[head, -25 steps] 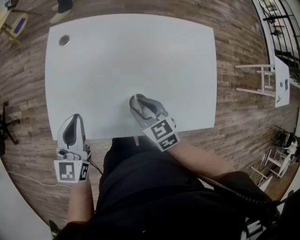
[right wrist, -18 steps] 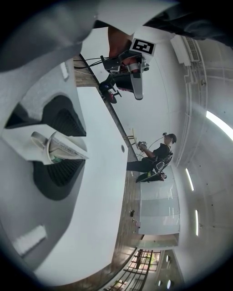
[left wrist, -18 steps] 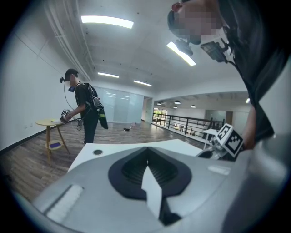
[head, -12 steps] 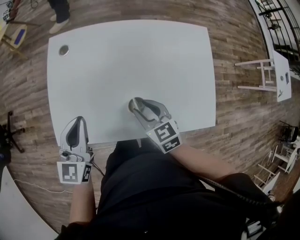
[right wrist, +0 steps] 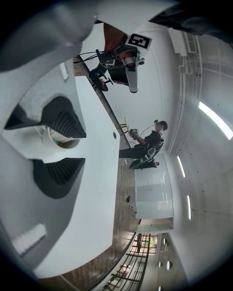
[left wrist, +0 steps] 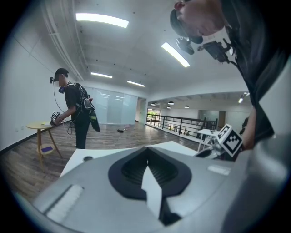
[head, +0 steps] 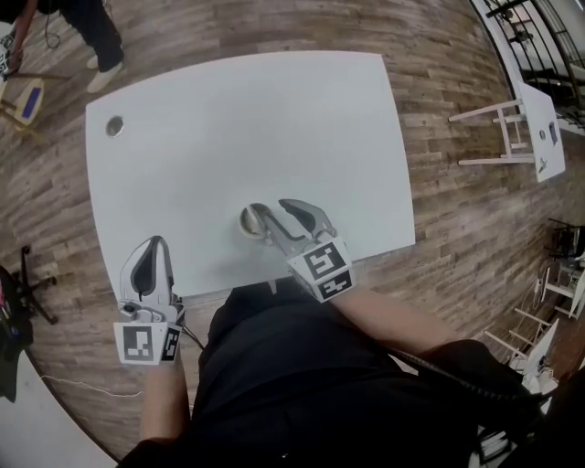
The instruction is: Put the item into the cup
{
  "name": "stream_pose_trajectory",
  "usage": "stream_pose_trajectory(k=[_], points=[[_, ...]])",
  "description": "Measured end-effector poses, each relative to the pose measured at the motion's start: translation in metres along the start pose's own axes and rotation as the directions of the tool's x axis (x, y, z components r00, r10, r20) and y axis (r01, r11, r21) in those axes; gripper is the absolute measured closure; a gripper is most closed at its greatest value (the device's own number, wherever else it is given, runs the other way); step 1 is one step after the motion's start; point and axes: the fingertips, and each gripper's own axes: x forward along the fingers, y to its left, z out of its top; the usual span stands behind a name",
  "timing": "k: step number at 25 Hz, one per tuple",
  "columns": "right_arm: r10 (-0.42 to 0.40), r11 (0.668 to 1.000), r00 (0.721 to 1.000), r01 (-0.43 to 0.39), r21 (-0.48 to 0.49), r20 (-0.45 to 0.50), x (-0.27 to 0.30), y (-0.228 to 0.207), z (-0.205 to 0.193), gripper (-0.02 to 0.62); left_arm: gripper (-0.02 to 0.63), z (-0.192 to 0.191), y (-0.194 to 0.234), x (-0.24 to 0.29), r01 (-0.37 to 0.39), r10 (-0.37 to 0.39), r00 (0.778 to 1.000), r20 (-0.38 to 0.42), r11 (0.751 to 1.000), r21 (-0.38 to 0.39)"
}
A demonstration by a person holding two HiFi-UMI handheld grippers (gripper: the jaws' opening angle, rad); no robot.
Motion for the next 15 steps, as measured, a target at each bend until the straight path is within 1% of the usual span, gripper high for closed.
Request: stream_pose_trajectory(k=[3,8,10,12,15], points=[[-0.042,0.999,0.999,0.042,0.008,0.021,-0.007,-0.013,0.002,0.484,0.606,0.006,-0.005,0.007,0.019,-0.019,1.000,0.009,1.000,0.016],[-0.118,0.993,0.992,0.117,0.022,0.045,-0.014,-0.032,0.009,0.507,0.606,0.013,-0.007,0.017,0.055,-0.055,0.998,0.011,0.998,0.041],[-0.139,0.990,0.989,0.137,0.030,0.059,-0.016,-0.038,0.012,0.511,0.606,0.016,-0.005,0.020,0.058,-0.059,0.998,0.017,0.997,0.050],[-0.160,0.987,0.984,0.157,0.042,0.075,-0.019,-0.045,0.014,0.536,0.606,0.022,-0.004,0.022,0.055,-0.057,0.998,0.033,0.996,0.064],[-0.198,0.980,0.976,0.194,0.053,0.094,-0.026,-0.057,0.018,0.549,0.606,0.029,-0.002,0.028,0.058,-0.062,0.997,0.054,0.996,0.068]])
